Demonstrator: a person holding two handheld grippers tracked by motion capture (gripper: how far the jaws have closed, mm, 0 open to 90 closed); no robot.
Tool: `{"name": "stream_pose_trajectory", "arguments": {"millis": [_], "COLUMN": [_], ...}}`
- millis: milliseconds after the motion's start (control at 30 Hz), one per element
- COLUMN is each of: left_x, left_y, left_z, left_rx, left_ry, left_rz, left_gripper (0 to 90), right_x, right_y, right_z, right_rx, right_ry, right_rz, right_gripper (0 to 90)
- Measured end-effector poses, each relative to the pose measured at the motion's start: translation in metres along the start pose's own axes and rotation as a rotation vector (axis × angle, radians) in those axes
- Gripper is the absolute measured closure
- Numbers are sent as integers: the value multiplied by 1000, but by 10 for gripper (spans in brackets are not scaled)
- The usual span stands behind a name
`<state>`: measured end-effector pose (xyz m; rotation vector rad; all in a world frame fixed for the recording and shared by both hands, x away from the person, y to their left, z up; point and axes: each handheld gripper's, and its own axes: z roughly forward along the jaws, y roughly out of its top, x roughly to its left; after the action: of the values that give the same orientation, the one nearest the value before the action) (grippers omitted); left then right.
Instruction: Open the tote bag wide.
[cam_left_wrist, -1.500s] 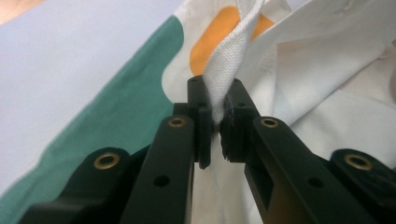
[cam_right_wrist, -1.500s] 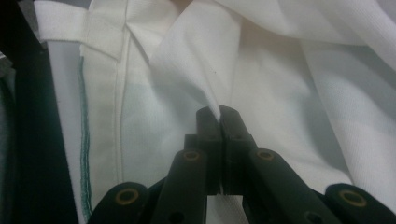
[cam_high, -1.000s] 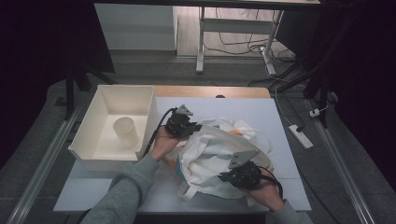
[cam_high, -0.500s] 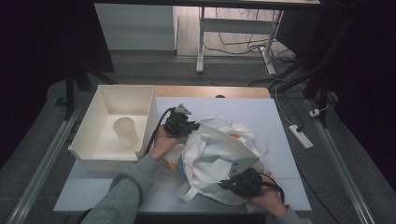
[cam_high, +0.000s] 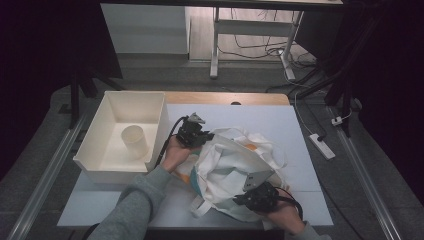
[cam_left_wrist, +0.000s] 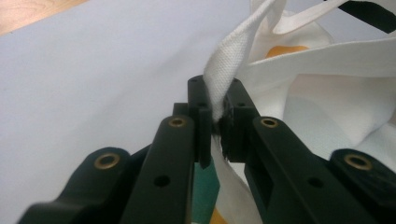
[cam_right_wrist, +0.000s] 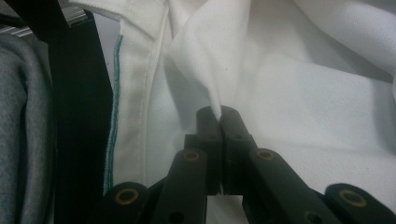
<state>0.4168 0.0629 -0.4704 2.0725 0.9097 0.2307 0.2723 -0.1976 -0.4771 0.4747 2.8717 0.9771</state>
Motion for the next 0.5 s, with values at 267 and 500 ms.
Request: {"name": "stream_pose_trajectory", "arguments": {"millis": [267, 500], "left_x": [0, -8], "left_y": [-5, -4], "left_z": [8, -5], "left_rx": [34, 11], "left_ry": [-1, 12], "left_rz": [-1, 37], "left_gripper": [819, 691], "right_x": [-2, -3], "right_y": [-2, -2], "right_z": [4, 5], "right_rx": [-7, -9], "right_ry": [12, 14], "right_rz": [16, 20], "right_gripper": [879, 877]}}
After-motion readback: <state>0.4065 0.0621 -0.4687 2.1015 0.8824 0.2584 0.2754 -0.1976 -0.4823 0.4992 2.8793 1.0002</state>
